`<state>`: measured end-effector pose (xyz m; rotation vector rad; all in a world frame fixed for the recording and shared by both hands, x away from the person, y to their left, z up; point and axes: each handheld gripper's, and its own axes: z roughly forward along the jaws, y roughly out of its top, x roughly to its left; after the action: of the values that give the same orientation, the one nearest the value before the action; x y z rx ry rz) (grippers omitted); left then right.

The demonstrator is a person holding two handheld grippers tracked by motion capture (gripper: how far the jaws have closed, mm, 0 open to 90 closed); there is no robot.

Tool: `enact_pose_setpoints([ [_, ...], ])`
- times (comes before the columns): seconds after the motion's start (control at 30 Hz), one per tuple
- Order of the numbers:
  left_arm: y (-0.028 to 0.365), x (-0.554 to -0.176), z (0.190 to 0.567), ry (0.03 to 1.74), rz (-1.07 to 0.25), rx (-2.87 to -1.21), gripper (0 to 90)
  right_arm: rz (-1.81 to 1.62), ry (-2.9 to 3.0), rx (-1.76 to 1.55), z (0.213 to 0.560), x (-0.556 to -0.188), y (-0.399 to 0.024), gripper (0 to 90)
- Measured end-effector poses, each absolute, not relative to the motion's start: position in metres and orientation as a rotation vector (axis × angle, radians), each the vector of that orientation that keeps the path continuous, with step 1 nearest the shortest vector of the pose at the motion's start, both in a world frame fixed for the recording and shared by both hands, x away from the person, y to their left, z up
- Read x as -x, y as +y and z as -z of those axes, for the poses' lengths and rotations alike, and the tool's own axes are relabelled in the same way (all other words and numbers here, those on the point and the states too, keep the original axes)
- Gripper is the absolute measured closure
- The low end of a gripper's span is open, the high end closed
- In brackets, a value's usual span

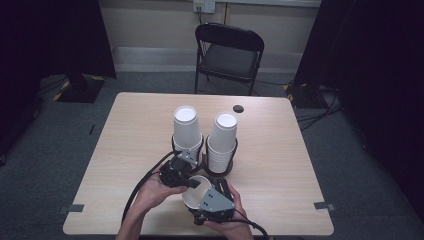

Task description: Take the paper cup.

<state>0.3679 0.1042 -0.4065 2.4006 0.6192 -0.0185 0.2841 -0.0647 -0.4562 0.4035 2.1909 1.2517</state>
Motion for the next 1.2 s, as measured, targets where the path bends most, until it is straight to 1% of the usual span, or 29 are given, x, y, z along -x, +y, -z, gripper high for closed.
enact_pose_setpoints([
  [0.07,0.106,-0.367,0.406,0.626,0.003,-2.375,81.4,-1.255,2.188,-0.416,0.457,-0.285,-0.065,10.1],
  [0.1,0.108,-0.365,0.405,0.629,-0.030,-2.348,79.7,-1.255,2.189,-0.419,0.457,-0.285,-0.066,10.2],
  [0.17,0.109,-0.362,0.405,0.635,-0.053,-2.315,79.9,-1.254,2.186,-0.432,0.457,-0.286,-0.066,10.2],
  [0.2,0.109,-0.361,0.405,0.642,-0.075,-2.300,77.8,-1.257,2.189,-0.438,0.457,-0.286,-0.067,10.2],
  [0.27,0.111,-0.359,0.405,0.653,-0.098,-2.267,76.7,-1.267,2.187,-0.459,0.457,-0.288,-0.068,10.3],
  [0.37,0.116,-0.358,0.406,0.655,-0.112,-2.222,72.8,-1.279,2.176,-0.476,0.456,-0.289,-0.071,10.5],
  [0.47,0.116,-0.355,0.409,0.660,-0.165,-2.167,68.0,-1.284,2.171,-0.520,0.456,-0.291,-0.075,10.5],
  [0.5,0.117,-0.354,0.409,0.659,-0.181,-2.159,68.0,-1.284,2.171,-0.520,0.456,-0.291,-0.075,10.5],
  [0.6,0.118,-0.352,0.411,0.666,-0.218,-2.100,61.7,-1.300,2.173,-0.554,0.457,-0.292,-0.077,10.5],
  [0.63,0.119,-0.352,0.410,0.666,-0.219,-2.094,61.0,-1.299,2.180,-0.565,0.457,-0.293,-0.078,10.6],
  [0.67,0.120,-0.352,0.410,0.667,-0.226,-2.088,57.5,-1.298,2.186,-0.576,0.456,-0.294,-0.079,10.6],
  [0.7,0.121,-0.351,0.410,0.677,-0.235,-2.066,57.5,-1.298,2.186,-0.576,0.456,-0.294,-0.079,10.6],
  [0.77,0.123,-0.351,0.410,0.681,-0.248,-2.035,54.2,-1.301,2.187,-0.588,0.456,-0.296,-0.080,10.5],
  [0.8,0.125,-0.351,0.410,0.670,-0.260,-2.029,49.7,-1.299,2.187,-0.601,0.456,-0.298,-0.081,10.6],
  [0.83,0.125,-0.350,0.411,0.675,-0.267,-2.015,47.6,-1.301,2.189,-0.608,0.457,-0.299,-0.081,10.6],
  [0.87,0.125,-0.350,0.411,0.675,-0.267,-2.015,42.5,-1.301,2.189,-0.608,0.457,-0.299,-0.081,10.6],
  [0.9,0.126,-0.350,0.412,0.673,-0.283,-2.005,42.5,-1.300,2.191,-0.614,0.457,-0.300,-0.081,10.6],
  [0.93,0.126,-0.350,0.412,0.678,-0.288,-2.000,37.5,-1.298,2.193,-0.618,0.457,-0.300,-0.081,10.6],
  [0.97,0.128,-0.349,0.413,0.674,-0.302,-1.977,35.4,-1.298,2.192,-0.625,0.457,-0.301,-0.082,10.5],
  [1.1,0.132,-0.347,0.412,0.679,-0.330,-1.921,30.9,-1.289,2.196,-0.658,0.459,-0.301,-0.085,10.5],
  [1.13,0.133,-0.345,0.412,0.689,-0.347,-1.900,28.8,-1.286,2.196,-0.669,0.459,-0.301,-0.086,10.5],
  [1.2,0.135,-0.344,0.412,0.714,-0.387,-1.891,27.6,-1.287,2.196,-0.694,0.459,-0.301,-0.090,10.5],
])
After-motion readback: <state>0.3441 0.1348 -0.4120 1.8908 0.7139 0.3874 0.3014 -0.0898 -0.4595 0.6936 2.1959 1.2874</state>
